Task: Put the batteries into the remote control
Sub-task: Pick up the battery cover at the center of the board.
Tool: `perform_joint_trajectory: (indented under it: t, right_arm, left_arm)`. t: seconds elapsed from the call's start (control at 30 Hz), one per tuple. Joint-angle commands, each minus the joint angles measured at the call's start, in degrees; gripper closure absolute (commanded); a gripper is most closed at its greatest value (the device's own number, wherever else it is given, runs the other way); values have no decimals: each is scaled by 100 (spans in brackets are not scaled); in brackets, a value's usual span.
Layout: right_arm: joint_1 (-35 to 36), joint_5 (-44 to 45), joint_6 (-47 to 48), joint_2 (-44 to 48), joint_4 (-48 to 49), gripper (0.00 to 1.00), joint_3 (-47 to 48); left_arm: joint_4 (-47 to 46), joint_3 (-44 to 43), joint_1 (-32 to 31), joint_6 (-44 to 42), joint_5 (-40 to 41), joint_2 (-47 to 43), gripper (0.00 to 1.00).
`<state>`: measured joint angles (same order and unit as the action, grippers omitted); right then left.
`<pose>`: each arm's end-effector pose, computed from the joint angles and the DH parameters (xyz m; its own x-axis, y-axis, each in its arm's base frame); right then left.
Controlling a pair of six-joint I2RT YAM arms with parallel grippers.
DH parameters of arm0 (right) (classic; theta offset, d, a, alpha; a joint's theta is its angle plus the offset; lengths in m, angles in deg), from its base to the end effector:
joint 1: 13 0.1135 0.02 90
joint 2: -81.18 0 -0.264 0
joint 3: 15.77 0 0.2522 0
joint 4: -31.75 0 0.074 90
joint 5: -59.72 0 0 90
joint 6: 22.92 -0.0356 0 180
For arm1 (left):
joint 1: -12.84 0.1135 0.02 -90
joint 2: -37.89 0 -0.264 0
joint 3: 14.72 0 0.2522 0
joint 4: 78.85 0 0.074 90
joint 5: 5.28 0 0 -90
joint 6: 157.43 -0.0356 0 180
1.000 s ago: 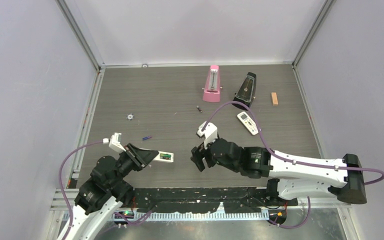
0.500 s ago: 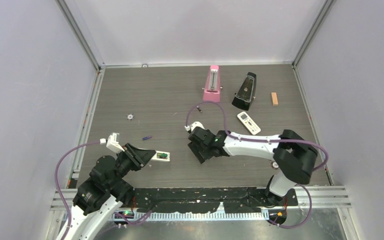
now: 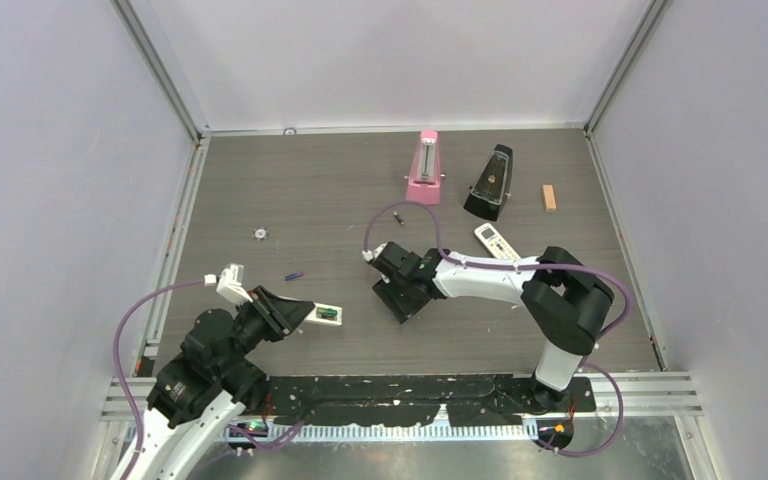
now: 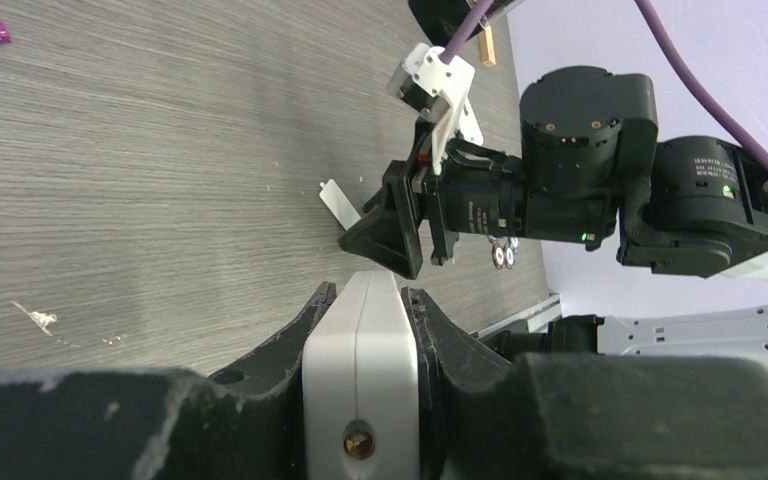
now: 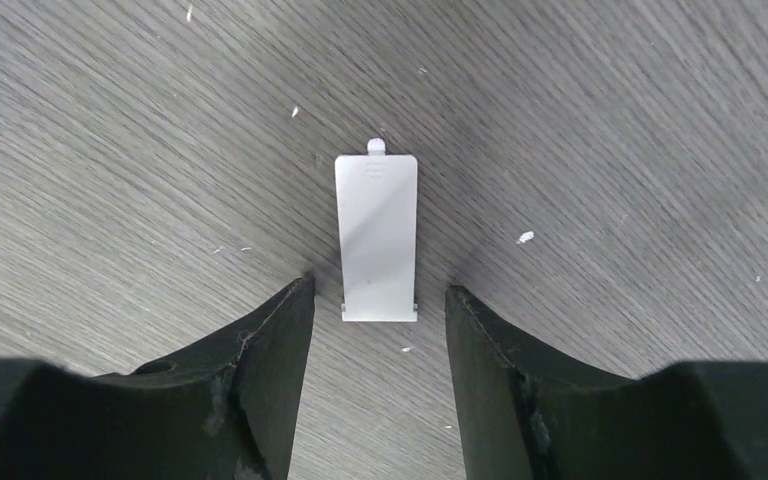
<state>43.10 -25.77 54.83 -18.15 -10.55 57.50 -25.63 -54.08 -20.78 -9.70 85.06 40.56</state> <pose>0.1862 0.2721 0.1614 -0.6788 -0.6309 -0.3759 -0.6828 0.7306 0.0068 0.0531 -0.0350 0.2453 -0.5906 -0.6226 -0.5133 0.0928 0.5795 -0.8097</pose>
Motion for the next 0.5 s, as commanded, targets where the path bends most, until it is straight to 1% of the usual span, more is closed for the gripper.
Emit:
perform_joint_trajectory:
  t: [0.0, 0.13, 0.23, 0.37, 0.47]
  right_arm:
    - [-56, -326, 12, -253, -334, 45, 92]
    - [-108, -363, -3, -369, -452, 45, 117]
    - [-127, -545, 22, -444, -558, 48, 169]
    - [-122, -473, 38, -466, -707, 55, 238]
    - [-118, -247, 32, -490, -755, 62, 268]
  left_arm:
    - [-496, -164, 1, -217, -290, 59, 100]
    - [-506, -152, -3, -221, -375, 79, 100]
    - [-500, -148, 1, -219, -374, 40, 100]
    - [-487, -131, 5, -221, -362, -7, 100]
    - [-486, -121, 4, -228, -351, -21, 100]
